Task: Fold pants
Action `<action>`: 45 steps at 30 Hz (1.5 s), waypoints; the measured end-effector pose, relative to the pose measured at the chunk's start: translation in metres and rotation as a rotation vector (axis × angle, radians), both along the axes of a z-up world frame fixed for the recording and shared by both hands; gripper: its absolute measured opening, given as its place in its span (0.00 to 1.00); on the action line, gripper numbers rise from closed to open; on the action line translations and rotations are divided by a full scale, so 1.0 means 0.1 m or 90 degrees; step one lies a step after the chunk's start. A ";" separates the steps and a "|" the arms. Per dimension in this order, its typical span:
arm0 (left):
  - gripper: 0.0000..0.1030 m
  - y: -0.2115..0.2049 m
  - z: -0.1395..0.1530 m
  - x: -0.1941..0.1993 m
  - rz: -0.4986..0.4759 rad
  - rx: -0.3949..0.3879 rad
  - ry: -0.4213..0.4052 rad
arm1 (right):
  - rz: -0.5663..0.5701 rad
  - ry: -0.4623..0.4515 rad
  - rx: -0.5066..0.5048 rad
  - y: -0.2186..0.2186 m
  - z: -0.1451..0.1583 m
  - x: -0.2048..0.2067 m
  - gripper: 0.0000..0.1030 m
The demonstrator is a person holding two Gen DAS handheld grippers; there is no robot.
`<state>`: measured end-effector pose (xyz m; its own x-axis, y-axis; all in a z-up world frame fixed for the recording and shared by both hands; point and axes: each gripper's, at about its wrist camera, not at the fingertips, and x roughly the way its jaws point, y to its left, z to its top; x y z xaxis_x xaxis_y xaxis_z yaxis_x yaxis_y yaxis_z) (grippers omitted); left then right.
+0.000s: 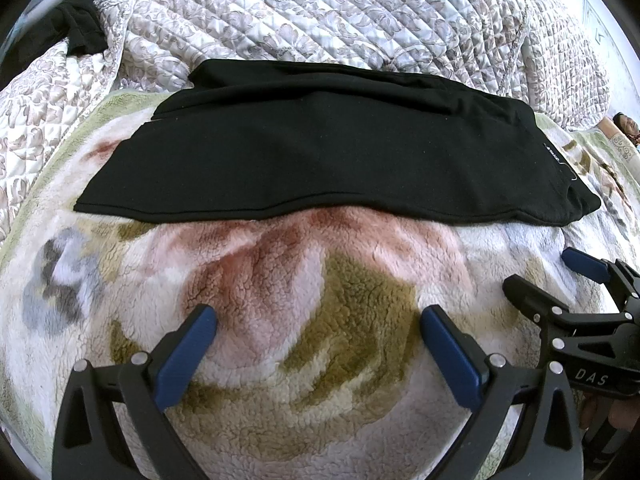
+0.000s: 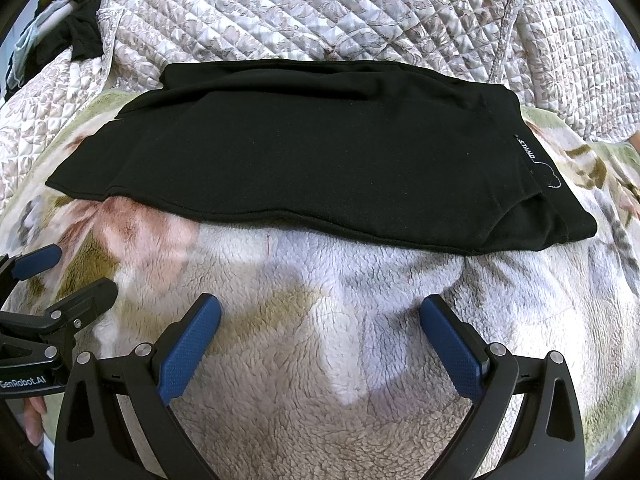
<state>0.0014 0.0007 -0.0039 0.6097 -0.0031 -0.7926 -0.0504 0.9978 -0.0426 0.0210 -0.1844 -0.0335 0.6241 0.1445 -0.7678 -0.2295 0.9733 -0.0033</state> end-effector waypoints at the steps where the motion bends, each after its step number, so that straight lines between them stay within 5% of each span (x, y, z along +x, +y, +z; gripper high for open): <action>1: 1.00 0.00 0.00 0.00 0.000 0.000 0.000 | 0.000 0.000 0.000 0.00 0.00 0.00 0.97; 45: 1.00 0.02 0.00 -0.01 0.000 0.000 -0.001 | 0.003 0.005 0.003 -0.03 -0.02 0.02 0.97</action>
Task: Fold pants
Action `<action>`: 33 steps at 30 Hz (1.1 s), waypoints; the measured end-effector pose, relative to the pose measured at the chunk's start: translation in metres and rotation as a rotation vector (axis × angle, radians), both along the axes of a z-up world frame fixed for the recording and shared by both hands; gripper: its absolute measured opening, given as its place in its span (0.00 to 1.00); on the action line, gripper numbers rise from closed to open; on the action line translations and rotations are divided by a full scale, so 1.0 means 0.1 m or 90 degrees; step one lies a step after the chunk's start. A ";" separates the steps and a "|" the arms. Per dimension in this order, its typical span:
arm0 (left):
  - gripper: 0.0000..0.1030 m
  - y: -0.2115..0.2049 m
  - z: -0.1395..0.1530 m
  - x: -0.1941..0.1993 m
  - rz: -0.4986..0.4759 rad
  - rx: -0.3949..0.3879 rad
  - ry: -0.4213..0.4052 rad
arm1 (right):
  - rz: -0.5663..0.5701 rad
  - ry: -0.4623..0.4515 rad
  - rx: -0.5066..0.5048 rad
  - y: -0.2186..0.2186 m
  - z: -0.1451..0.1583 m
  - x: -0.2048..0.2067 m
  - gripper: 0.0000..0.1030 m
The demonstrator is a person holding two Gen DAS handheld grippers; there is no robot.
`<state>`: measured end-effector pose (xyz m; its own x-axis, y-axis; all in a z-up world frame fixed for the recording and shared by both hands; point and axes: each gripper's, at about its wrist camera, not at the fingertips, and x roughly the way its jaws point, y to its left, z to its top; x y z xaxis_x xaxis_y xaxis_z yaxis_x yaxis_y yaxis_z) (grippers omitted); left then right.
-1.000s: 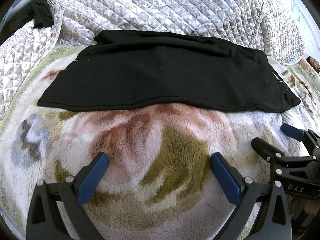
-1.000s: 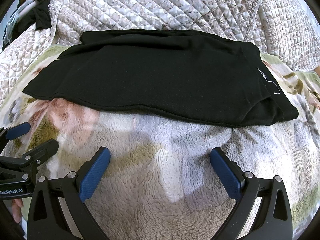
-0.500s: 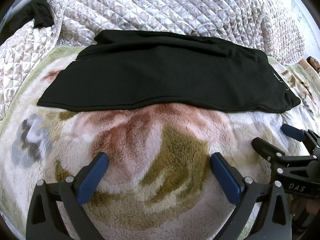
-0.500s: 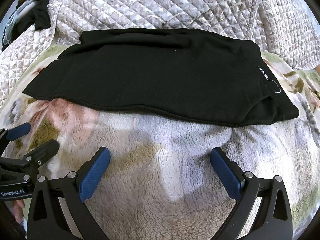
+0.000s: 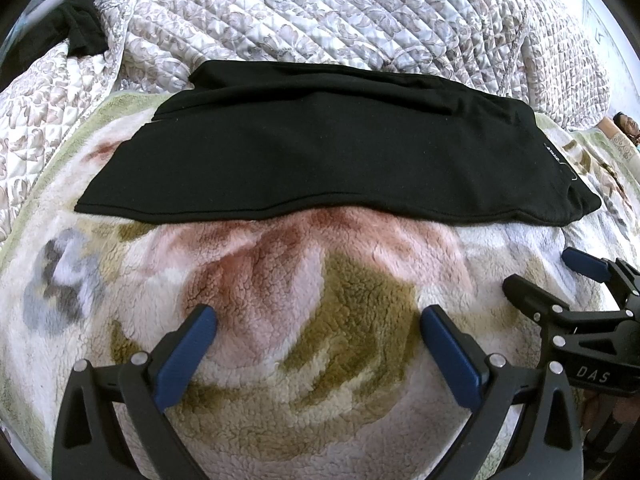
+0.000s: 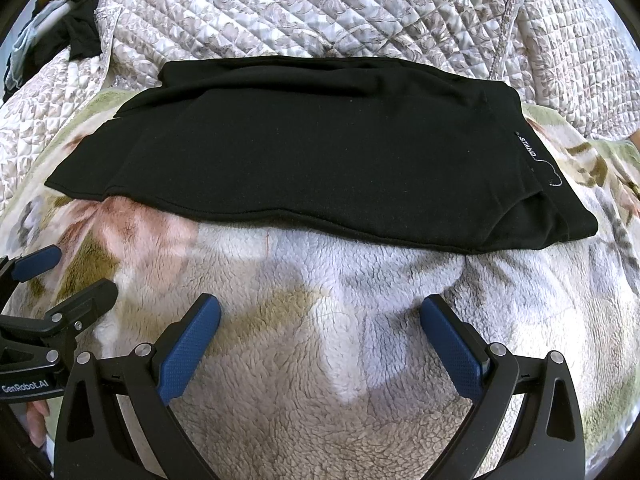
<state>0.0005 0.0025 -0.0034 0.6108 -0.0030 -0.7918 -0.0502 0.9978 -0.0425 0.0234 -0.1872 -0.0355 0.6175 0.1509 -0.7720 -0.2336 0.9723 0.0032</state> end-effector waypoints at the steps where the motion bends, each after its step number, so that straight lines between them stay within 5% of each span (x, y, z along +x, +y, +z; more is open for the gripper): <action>1: 1.00 0.00 0.00 0.00 0.000 -0.001 0.000 | 0.000 0.000 0.000 0.01 0.00 0.00 0.97; 33: 1.00 0.01 0.02 0.00 0.000 0.003 0.000 | 0.006 0.020 -0.001 0.01 -0.03 0.03 0.97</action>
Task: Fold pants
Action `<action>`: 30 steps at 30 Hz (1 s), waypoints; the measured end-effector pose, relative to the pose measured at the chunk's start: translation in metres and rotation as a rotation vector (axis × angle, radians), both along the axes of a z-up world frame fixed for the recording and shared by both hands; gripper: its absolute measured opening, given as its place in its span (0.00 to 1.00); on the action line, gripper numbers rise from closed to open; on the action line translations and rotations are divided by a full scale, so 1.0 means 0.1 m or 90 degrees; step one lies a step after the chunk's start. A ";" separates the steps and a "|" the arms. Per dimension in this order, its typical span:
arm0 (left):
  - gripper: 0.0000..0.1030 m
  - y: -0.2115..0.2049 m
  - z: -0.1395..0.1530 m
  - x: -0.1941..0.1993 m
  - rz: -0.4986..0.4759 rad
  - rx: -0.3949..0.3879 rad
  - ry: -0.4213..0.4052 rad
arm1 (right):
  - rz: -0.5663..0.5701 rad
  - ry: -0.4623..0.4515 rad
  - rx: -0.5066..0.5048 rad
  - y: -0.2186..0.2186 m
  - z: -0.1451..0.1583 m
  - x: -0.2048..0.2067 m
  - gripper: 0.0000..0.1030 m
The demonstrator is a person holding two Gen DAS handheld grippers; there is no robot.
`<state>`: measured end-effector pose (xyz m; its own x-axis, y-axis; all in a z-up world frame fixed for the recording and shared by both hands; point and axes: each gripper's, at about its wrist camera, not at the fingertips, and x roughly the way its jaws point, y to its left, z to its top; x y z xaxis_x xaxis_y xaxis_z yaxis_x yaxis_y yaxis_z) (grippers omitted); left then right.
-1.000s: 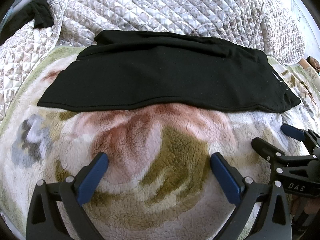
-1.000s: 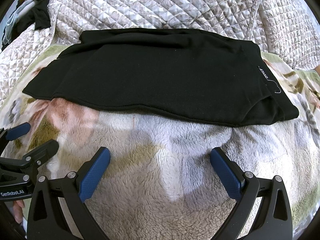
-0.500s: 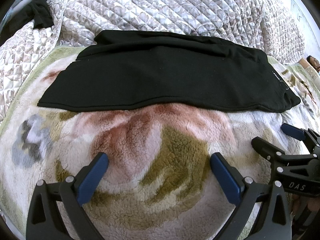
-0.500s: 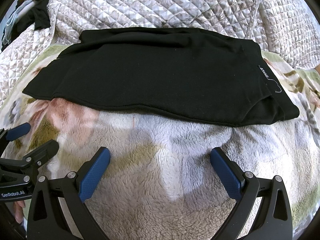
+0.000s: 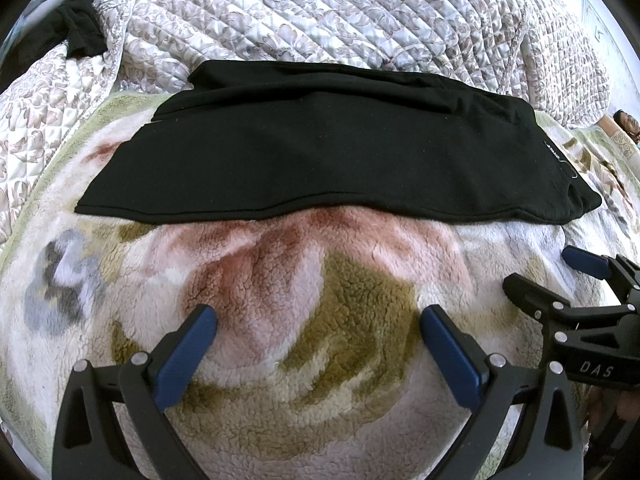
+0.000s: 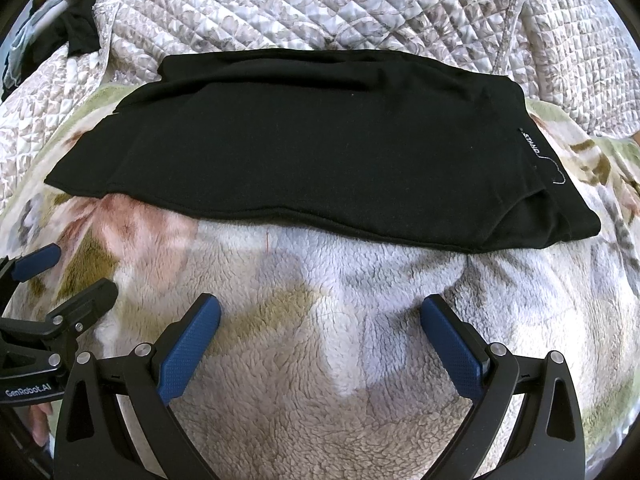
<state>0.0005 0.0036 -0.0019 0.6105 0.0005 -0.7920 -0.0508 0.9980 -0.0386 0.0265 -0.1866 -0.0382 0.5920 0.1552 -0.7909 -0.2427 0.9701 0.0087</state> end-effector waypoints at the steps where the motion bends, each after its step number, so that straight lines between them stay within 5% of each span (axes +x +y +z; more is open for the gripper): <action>1: 1.00 0.00 0.00 0.00 -0.001 0.001 0.000 | 0.000 0.000 0.000 0.00 0.00 0.00 0.97; 30: 1.00 -0.04 -0.04 0.01 -0.013 0.002 0.008 | 0.021 0.002 0.018 -0.05 0.03 -0.05 0.97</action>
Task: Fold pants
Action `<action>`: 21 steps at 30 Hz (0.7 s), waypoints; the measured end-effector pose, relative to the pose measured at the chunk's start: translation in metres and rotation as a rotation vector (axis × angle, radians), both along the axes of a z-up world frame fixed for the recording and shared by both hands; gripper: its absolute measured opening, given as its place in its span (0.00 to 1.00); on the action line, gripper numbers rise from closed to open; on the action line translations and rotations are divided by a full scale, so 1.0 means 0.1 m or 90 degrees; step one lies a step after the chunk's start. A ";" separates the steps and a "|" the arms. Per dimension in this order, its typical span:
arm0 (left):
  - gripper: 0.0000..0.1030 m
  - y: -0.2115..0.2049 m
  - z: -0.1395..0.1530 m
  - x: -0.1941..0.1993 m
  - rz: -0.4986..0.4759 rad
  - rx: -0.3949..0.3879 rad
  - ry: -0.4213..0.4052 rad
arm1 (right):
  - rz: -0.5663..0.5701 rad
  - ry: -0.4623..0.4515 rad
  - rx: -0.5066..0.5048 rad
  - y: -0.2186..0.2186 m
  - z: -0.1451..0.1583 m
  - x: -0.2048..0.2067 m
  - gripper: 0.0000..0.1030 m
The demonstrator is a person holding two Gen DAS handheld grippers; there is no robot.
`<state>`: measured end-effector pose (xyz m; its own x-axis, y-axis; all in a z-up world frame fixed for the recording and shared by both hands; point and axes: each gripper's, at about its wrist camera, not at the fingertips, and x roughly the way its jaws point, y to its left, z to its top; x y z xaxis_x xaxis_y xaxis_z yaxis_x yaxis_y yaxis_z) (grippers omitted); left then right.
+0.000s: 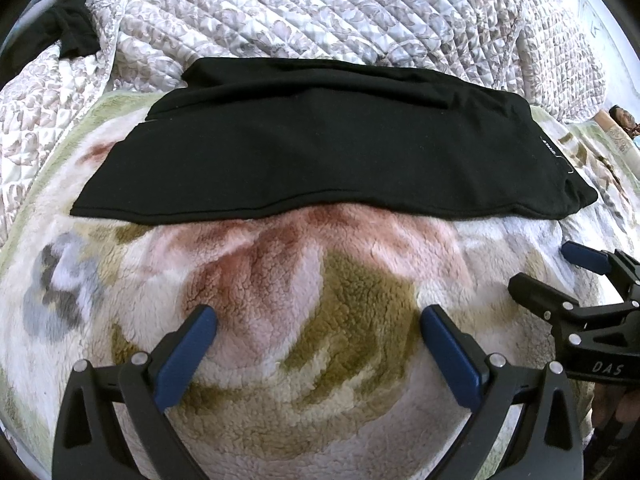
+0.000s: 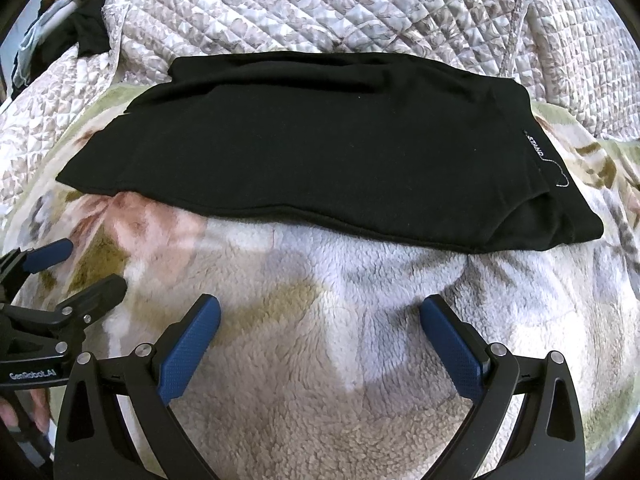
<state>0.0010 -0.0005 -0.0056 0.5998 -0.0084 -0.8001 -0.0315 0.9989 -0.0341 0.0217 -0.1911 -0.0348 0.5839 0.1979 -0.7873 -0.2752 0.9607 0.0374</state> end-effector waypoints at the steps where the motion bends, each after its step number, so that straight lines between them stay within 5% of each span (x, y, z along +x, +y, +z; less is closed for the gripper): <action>1: 1.00 0.00 0.00 -0.01 -0.001 -0.001 0.001 | -0.001 0.000 0.005 -0.01 0.01 0.00 0.97; 11: 0.98 0.21 0.13 0.06 0.013 -0.063 -0.004 | -0.023 -0.021 0.055 -0.17 0.13 0.04 0.97; 21: 0.97 1.07 0.16 0.23 0.166 -0.172 -0.026 | -0.187 0.025 0.198 -0.84 0.10 0.31 0.94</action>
<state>0.0239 0.1061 0.0103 0.6408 -0.0587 -0.7655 -0.2771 0.9122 -0.3019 0.0532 -0.2755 -0.0244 0.6214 0.2595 -0.7393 0.0164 0.9390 0.3434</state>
